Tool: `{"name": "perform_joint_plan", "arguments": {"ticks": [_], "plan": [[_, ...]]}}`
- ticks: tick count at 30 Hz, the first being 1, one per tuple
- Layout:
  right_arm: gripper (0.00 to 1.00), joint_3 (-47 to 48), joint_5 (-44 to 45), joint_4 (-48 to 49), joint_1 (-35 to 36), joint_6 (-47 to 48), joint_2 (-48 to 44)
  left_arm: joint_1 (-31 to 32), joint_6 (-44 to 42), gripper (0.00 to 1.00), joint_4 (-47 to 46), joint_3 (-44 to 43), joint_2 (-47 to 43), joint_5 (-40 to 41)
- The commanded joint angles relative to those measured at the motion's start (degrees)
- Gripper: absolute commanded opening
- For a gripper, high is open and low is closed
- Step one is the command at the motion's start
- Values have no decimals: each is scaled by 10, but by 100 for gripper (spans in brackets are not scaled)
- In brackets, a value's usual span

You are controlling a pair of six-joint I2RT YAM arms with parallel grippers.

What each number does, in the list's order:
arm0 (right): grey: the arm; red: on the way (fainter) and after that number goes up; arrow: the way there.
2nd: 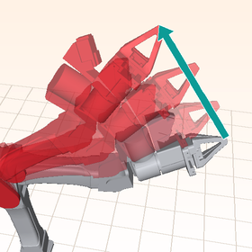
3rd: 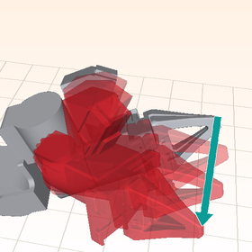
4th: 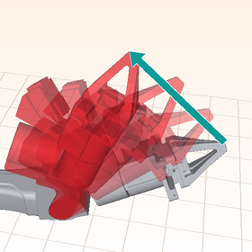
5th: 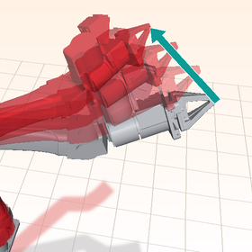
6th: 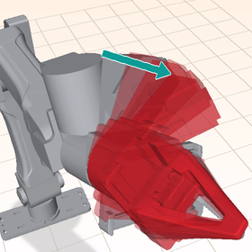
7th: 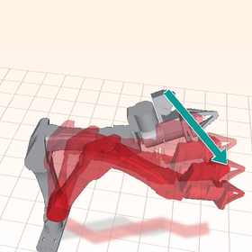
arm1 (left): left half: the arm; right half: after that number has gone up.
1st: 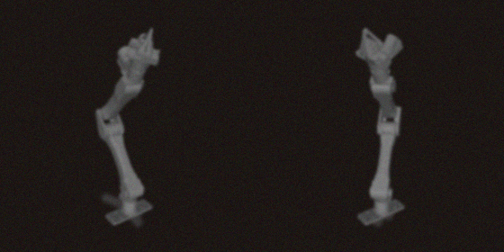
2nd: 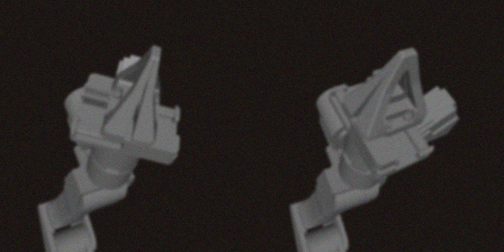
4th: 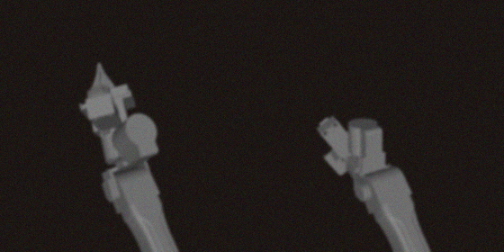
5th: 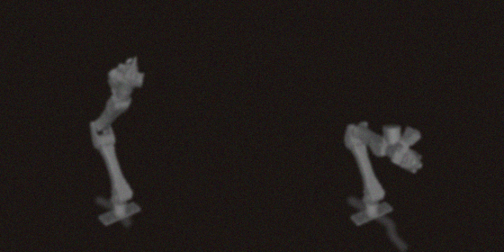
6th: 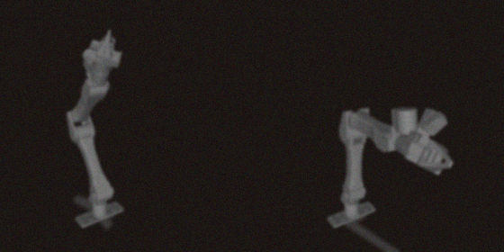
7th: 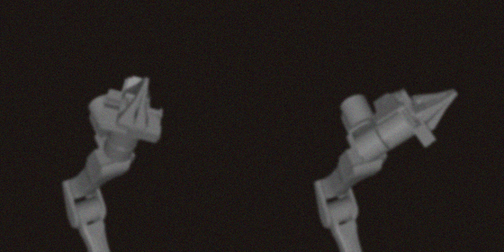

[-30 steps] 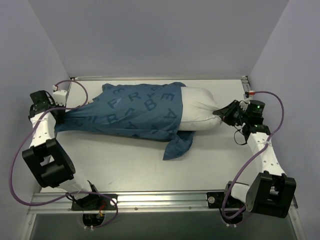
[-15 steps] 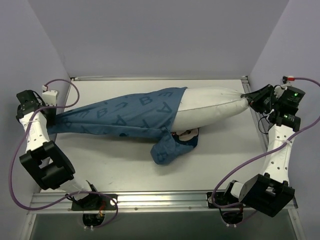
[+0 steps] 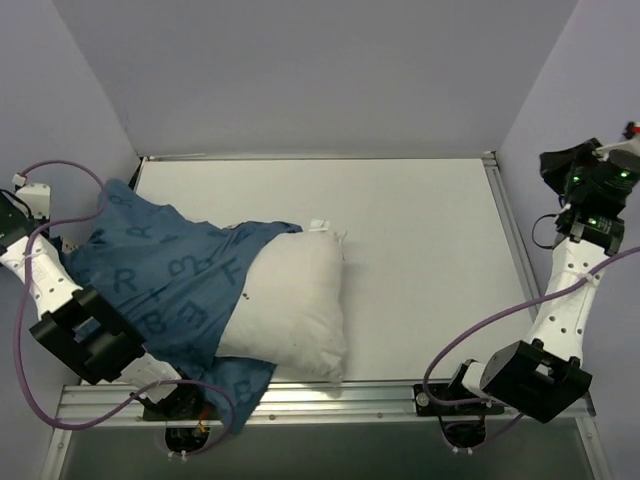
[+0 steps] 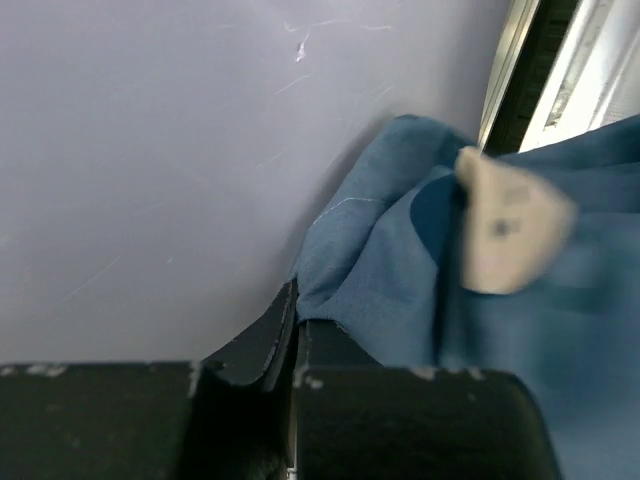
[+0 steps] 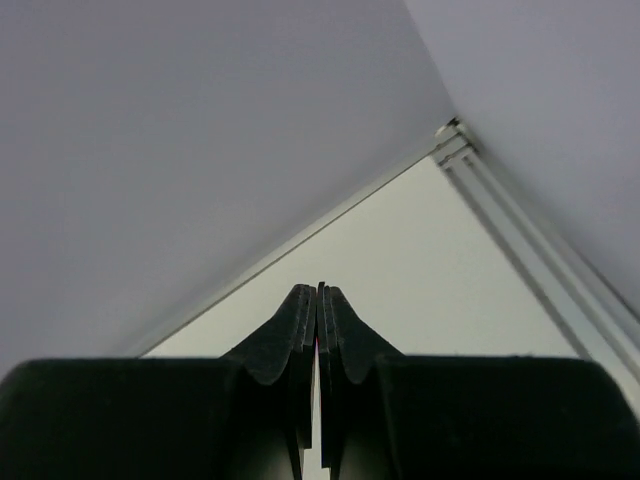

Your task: Remove the pillowcase from the pillow

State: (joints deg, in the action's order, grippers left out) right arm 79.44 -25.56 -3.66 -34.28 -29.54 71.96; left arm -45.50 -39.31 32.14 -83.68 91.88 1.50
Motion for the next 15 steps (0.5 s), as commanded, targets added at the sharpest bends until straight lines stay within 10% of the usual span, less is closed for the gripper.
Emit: {"name": "perform_joint_plan", "arguments": {"ticks": [1,7,13,15], "plan": [[0,-29,2,30,94,18,-9,26,-23,2,-39,20,-75,-45],[2,-89,15,-2,326,87,-4,103,12,2,-8,45,-112,-82],[94,-162,-7,56,567,101,-2,132,36,2,11,38,-115,-76],[100,-162,13,47,628,115,16,139,37,2,11,40,-115,-71]]}}
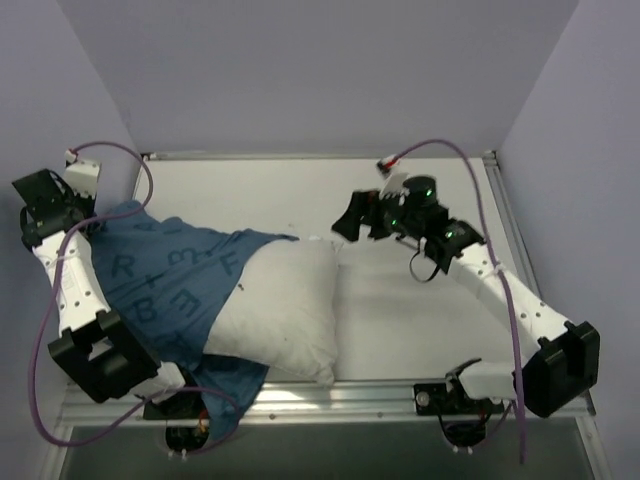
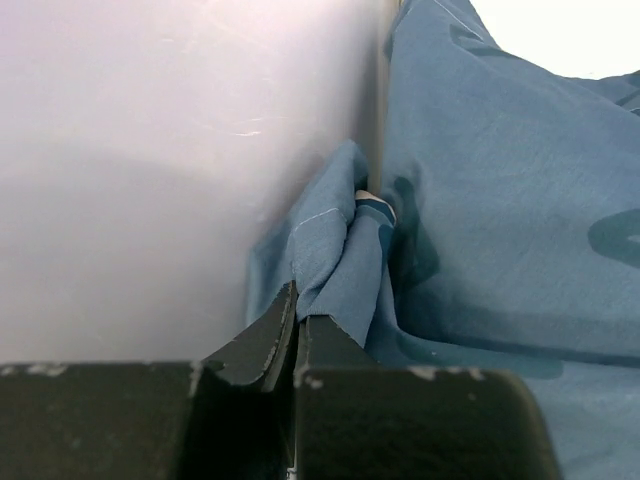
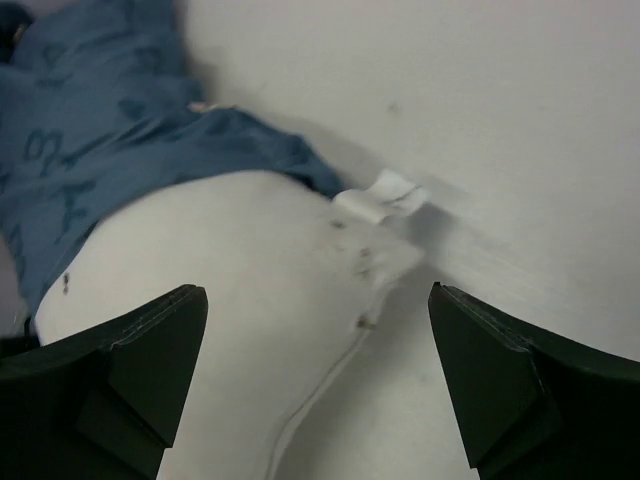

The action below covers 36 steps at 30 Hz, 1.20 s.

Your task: Remove the pillowcase from the pillow

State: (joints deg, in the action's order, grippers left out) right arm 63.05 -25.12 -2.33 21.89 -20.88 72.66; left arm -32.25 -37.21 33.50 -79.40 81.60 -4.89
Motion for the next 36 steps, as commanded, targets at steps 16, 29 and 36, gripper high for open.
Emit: {"name": "perform_joint_plan", "arguments": {"ticks": [16,29,36], "plan": [[100,29,158,-2,367,43,327,44,24,2,16,2,-21,18],[0,-17,201,-6,329,12,385,46,35,2,11,5,-24,22],[0,-140,151,42,47,0,174,42,37,2,6,-16,-29,32]]}}
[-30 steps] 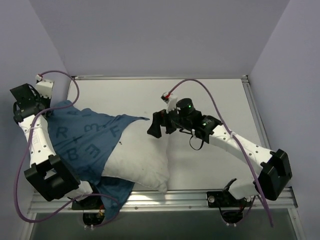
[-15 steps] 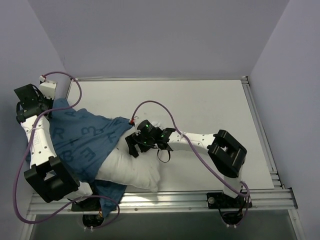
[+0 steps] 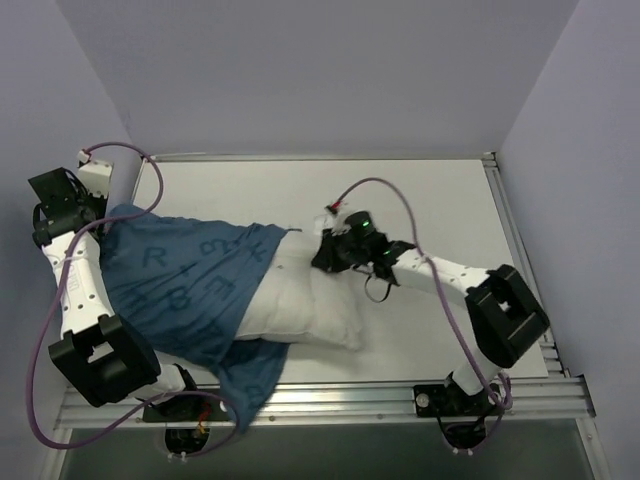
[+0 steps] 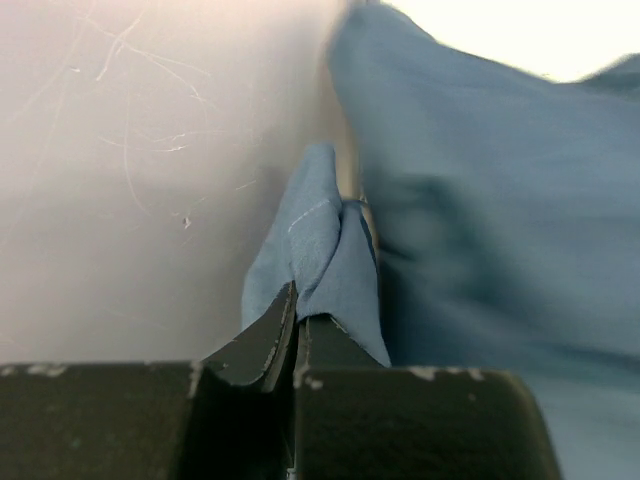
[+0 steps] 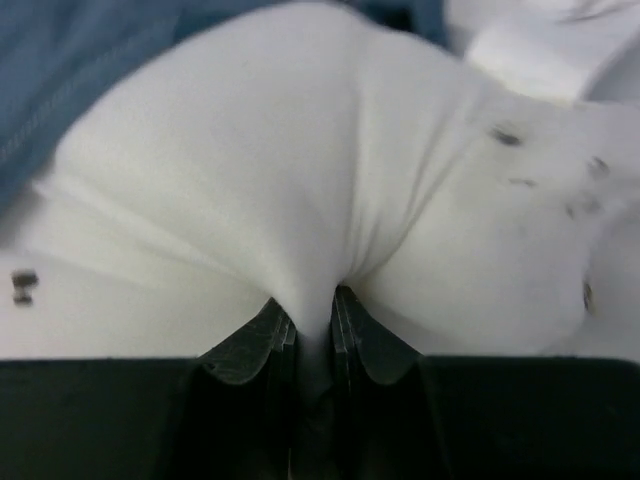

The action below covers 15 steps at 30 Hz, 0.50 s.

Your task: Remove the pillowcase from the pillow

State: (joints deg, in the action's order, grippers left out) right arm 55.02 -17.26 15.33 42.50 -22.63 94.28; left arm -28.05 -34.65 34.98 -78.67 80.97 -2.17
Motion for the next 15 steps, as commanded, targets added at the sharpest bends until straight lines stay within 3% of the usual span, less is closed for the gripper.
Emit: {"name": "perform_joint_plan", "arguments": {"ticks": [1,8,15], "plan": [[0,-62,51,-130,-234,19,-85,2,16,2,-10,-27,-22,6],[0,-33,-15,-130,-454,24,-137,5,28,2,10,-64,-24,-5],[0,-26,-28,-128,-565,30,-139,4,-21,2,-35,8,-8,85]]}}
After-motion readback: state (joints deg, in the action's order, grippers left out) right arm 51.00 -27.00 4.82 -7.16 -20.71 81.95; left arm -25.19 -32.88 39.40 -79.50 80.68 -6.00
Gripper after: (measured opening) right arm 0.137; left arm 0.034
